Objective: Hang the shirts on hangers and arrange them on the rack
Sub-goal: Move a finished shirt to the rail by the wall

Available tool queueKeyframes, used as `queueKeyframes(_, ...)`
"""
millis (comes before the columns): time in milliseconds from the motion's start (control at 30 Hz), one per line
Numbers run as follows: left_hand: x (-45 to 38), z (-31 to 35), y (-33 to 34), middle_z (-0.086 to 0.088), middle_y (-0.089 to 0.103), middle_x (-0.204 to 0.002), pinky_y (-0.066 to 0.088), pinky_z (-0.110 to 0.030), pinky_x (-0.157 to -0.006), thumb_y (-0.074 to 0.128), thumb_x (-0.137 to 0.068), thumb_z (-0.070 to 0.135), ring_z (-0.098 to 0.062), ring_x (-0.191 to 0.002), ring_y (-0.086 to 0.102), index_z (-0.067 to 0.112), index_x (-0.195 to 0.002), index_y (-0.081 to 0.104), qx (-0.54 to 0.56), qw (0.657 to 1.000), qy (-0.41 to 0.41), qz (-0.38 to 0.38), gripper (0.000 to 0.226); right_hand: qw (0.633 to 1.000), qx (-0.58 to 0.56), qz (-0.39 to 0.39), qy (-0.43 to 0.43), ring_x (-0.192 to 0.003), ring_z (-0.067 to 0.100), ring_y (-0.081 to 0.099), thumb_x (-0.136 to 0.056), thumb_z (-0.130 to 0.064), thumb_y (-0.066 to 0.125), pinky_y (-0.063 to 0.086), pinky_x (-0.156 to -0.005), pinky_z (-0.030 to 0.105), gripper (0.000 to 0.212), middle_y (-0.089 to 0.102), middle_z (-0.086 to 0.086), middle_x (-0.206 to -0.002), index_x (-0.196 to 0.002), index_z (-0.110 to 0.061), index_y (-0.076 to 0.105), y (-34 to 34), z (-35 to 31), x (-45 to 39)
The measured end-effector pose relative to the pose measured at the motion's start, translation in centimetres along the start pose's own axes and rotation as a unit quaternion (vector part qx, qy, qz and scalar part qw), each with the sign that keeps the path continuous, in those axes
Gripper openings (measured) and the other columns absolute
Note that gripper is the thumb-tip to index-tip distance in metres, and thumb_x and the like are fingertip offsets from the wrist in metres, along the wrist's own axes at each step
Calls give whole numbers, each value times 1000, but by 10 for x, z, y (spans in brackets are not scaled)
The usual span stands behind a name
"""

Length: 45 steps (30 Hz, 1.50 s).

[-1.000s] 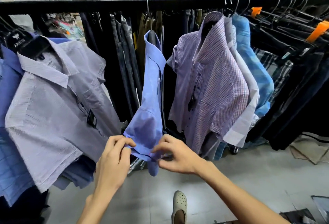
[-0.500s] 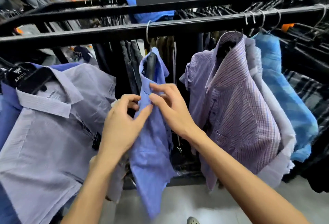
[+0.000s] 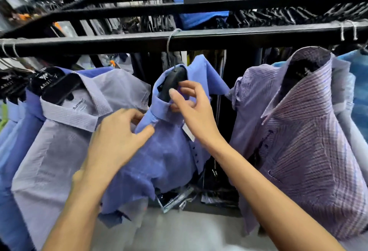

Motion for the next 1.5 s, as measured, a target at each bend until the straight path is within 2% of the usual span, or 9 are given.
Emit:
queueKeyframes(100,-4,-2,-12,19,71,-111,54,-41,-91,58,-71,64,-13,-109,66,45,-118,59,22,1000,14,3,51,998,-39,-1,48,-83,23,76,-94,-34,72,60,-89,46,21,74,8,-102,-97,-15,63,17,8,-9)
queueKeyframes(200,-11,-16,-23,16,74,-109,54,-40,-88,60,-76,66,-16,-107,67,45,-119,62,21,1000,8,5,47,999,0,-34,16,-75,19,69,-92,-28,75,59,-81,43,23,69,6,-80,-80,-14,61,50,1,-13)
queueKeyframes(333,-9,-44,-47,8,69,-117,51,-38,-88,70,-84,43,-20,-99,66,32,-124,63,36,997,10,62,42,994,-20,-99,36,-63,17,66,-92,-23,76,58,-66,28,27,65,5,-68,-79,-10,56,102,5,-11)
queueKeyframes(467,3,-71,-78,6,61,-114,38,-17,-76,73,-85,23,-6,-68,57,29,-126,62,64,988,12,140,43,988,-29,-139,56,-59,19,64,-98,-32,67,56,-64,30,31,63,5,-65,-79,-11,56,151,11,-11)
queueKeyframes(600,16,-96,-102,6,59,-113,43,-7,-70,72,-88,13,4,-74,64,26,-118,64,98,977,13,188,34,980,-39,-176,90,-52,19,62,-104,-37,56,56,-55,29,35,62,7,-66,-86,-7,58,202,19,-13)
queueKeyframes(933,29,-135,-113,5,56,-115,53,-23,-89,67,-86,1,1,-98,63,26,-120,63,135,974,-5,182,43,967,-25,-225,116,-44,13,57,-105,-35,54,54,-48,25,33,61,11,-68,-83,-10,53,284,22,-18)
queueKeyframes(1200,14,-107,-70,7,61,-115,52,-33,-95,69,-85,5,-8,-102,63,28,-122,61,181,974,43,132,44,987,44,-142,62,-65,17,69,-100,-34,61,61,-70,36,23,73,11,-92,-94,-12,62,208,23,-12)
queueKeyframes(1367,0,-50,-17,9,60,-115,45,-20,-94,70,-86,8,2,-98,58,36,-117,59,230,966,102,61,44,993,103,-51,1,-69,14,70,-102,-23,60,58,-69,29,13,73,6,-91,-103,-11,64,113,0,8)
queueKeyframes(1500,1,6,26,10,61,-110,40,-6,-91,72,-85,7,12,-98,57,35,-115,60,271,948,167,-7,44,979,198,31,-48,-82,12,70,-100,-25,60,58,-85,41,12,73,-1,-91,-109,-19,66,43,-14,30)
Point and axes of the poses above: each hand's wrist, its own x-axis away from the middle knuckle, its own y-axis out of the palm, z = x × y, the point moved 10 cm from there along -x, towards the middle knuckle
